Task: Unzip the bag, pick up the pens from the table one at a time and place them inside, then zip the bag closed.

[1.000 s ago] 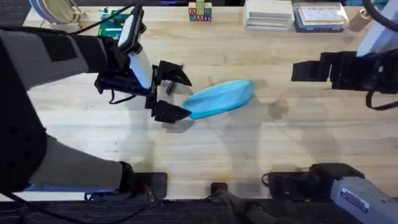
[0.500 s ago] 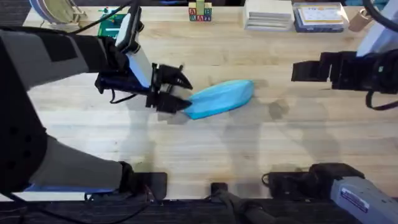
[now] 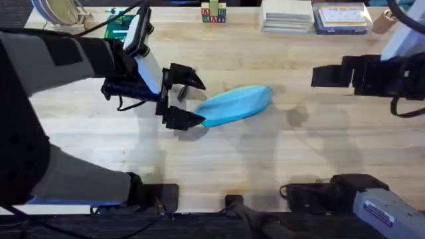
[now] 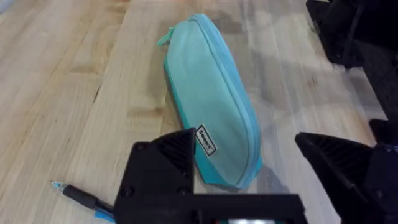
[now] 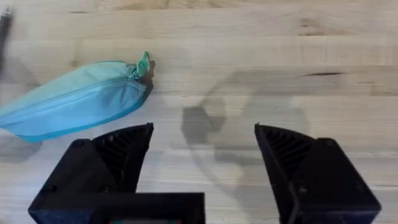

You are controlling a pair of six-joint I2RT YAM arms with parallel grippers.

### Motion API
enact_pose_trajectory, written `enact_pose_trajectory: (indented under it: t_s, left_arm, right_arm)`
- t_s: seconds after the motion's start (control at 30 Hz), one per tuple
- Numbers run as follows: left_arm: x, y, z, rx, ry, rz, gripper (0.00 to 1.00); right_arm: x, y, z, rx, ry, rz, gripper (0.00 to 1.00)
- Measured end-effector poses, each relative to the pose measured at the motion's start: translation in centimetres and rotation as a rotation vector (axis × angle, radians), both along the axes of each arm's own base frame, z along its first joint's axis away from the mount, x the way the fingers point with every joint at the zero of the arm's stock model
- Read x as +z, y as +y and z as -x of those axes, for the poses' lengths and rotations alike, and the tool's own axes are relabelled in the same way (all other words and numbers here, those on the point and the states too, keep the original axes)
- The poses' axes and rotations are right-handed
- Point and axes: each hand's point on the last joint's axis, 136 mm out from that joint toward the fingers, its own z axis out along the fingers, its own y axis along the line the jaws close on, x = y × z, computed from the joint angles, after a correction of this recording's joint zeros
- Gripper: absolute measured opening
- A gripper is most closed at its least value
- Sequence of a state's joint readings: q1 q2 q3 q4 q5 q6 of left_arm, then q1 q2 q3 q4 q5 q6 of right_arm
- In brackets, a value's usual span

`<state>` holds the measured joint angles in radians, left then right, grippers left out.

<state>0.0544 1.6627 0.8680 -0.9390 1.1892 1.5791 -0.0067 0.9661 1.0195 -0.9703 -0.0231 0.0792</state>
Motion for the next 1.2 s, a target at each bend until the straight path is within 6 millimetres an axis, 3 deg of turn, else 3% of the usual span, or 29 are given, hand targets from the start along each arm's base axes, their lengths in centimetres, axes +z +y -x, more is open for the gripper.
enact_pose_trajectory:
  t_s: [0.17, 0.27, 0.3, 0.7, 0.87, 1.07, 1.2]
  left_arm:
    - [0.0, 0.0, 0.0, 0.001, 0.003, 0.000, 0.955]
    - [0.0, 0.0, 0.0, 0.001, 0.005, 0.000, 0.478]
    - [0.0, 0.0, 0.1, 0.000, 0.003, 0.000, 0.046]
    - [0.0, 0.0, 0.1, -0.001, 0.004, 0.000, 0.041]
    - [0.0, 0.0, 0.1, -0.002, 0.003, 0.000, 0.042]
    - [0.0, 0.0, 0.1, -0.002, 0.004, 0.000, 0.042]
    - [0.0, 0.0, 0.1, -0.001, 0.004, 0.000, 0.042]
  right_arm:
    - [0.0, 0.0, 0.0, 0.000, 0.000, 0.000, 0.996]
    - [0.0, 0.0, 0.0, 0.000, 0.000, 0.000, 0.996]
    - [0.0, 0.0, 0.0, 0.000, 0.000, 0.000, 0.997]
    - [0.0, 0.0, 0.0, -0.008, 0.000, -0.005, 0.996]
    - [-0.2, 0.0, -0.1, -0.156, 0.021, -0.098, 0.997]
    - [-1.7, 0.1, -0.7, -0.296, 0.093, -0.179, 0.997]
    - [-4.3, 2.5, -2.9, -0.306, 0.204, -0.328, 0.997]
